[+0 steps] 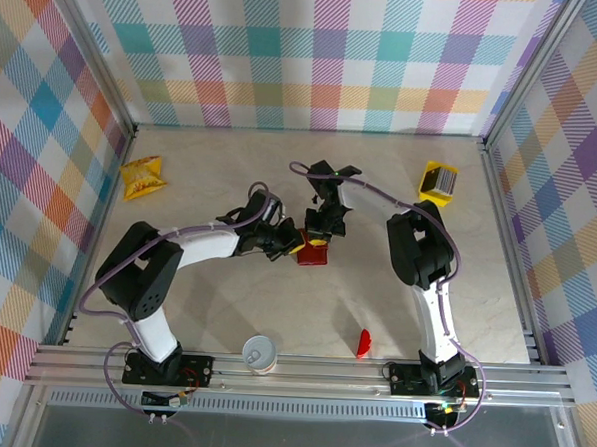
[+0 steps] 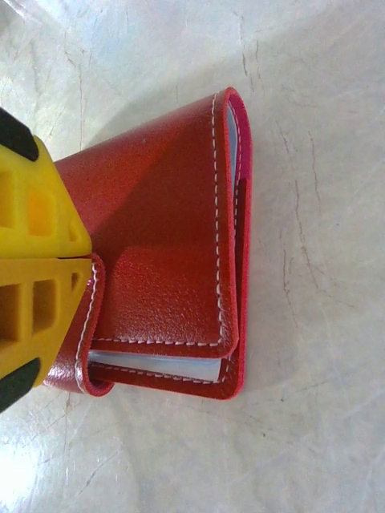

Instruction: Put the credit cards into the card holder

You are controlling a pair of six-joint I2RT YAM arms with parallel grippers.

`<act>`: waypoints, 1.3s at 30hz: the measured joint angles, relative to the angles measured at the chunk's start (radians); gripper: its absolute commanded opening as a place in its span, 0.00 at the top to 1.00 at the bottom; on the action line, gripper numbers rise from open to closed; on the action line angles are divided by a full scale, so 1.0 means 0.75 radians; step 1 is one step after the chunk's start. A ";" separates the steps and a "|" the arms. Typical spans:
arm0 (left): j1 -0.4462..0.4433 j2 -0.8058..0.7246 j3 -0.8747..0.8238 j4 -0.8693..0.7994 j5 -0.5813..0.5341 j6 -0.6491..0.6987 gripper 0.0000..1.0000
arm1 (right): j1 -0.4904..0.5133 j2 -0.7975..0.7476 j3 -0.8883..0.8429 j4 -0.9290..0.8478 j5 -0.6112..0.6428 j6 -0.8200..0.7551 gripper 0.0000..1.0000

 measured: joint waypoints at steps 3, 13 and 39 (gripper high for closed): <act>-0.004 0.047 0.008 0.021 -0.011 -0.011 1.00 | -0.001 -0.006 -0.013 0.014 -0.010 0.000 1.00; -0.006 0.173 0.003 0.156 -0.020 -0.071 1.00 | -0.001 -0.008 -0.016 0.022 -0.024 -0.018 1.00; -0.006 0.223 -0.015 0.289 -0.031 -0.126 1.00 | -0.131 -0.254 -0.306 -0.001 0.140 -0.237 1.00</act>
